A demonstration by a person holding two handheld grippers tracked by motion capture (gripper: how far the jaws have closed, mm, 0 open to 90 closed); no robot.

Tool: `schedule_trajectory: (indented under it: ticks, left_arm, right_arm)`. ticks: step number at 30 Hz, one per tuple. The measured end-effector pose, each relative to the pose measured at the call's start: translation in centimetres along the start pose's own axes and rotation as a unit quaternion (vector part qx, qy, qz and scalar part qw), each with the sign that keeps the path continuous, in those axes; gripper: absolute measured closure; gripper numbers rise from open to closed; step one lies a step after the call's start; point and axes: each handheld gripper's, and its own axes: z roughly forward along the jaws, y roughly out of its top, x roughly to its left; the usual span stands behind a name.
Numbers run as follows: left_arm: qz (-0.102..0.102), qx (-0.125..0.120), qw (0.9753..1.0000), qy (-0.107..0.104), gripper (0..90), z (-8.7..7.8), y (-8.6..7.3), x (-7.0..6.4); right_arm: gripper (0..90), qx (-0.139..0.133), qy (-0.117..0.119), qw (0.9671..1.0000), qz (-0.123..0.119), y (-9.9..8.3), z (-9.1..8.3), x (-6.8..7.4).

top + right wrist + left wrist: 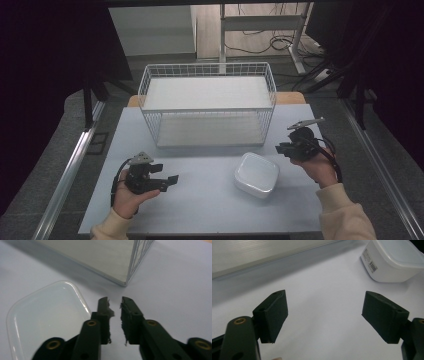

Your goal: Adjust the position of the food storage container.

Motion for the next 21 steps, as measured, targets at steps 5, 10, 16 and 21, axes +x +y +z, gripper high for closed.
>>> schedule_trajectory:
  ticks: [5,10,16,21]
  left_arm:
    - [0.0,0.0,1.0,0.0,20.4,0.0,0.0,0.0]
    - [-0.001,-0.002,1.0,0.0,20.4,-0.1,0.0,0.0]
    - [0.001,-0.001,1.0,0.002,20.4,0.0,-0.1,0.0]
    - [0.001,-0.007,1.0,0.003,20.7,-0.2,0.0,0.0]
  right_arm:
    - [89.2,0.023,-0.004,0.9997,-0.008,0.0,0.9,-0.4]
    - [89.5,0.044,-0.011,0.9989,-0.008,-0.5,1.8,-0.8]
    - [89.6,0.069,-0.017,0.9974,-0.01,-1.4,2.7,-1.0]
    - [89.7,0.077,-0.013,0.9969,-0.01,-2.0,2.8,-1.0]
